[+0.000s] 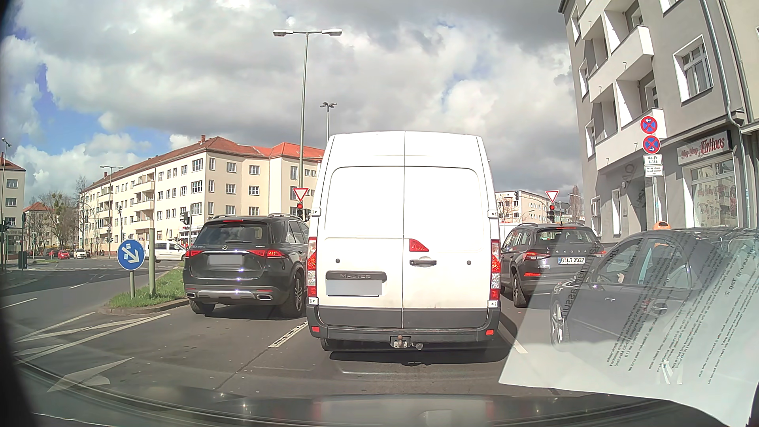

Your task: Follow the waypoints while adhering to traffic rules and regulations

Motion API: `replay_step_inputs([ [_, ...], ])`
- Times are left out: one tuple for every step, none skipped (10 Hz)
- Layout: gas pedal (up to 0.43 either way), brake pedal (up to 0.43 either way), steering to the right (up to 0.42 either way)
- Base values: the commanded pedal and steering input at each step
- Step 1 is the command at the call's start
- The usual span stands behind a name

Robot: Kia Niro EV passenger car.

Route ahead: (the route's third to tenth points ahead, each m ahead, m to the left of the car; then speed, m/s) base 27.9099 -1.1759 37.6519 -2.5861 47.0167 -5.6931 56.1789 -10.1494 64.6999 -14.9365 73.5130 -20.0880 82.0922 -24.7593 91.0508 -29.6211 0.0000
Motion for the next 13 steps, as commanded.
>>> replay_step_inputs([
  [0.000,0.390,-0.014],
  [0.000,0.390,-0.014],
  [0.000,0.390,-0.014],
  [0.000,0.384,-0.014],
  [0.000,0.390,-0.014],
  [0.000,0.390,-0.014],
  [0.000,0.390,-0.014],
  [0.000,0.390,-0.014],
  [0.000,0.390,-0.014],
  [0.000,0.390,-0.014],
  [0.000,0.390,-0.014],
  [0.000,0.390,-0.014],
  [0.000,0.390,-0.014],
])
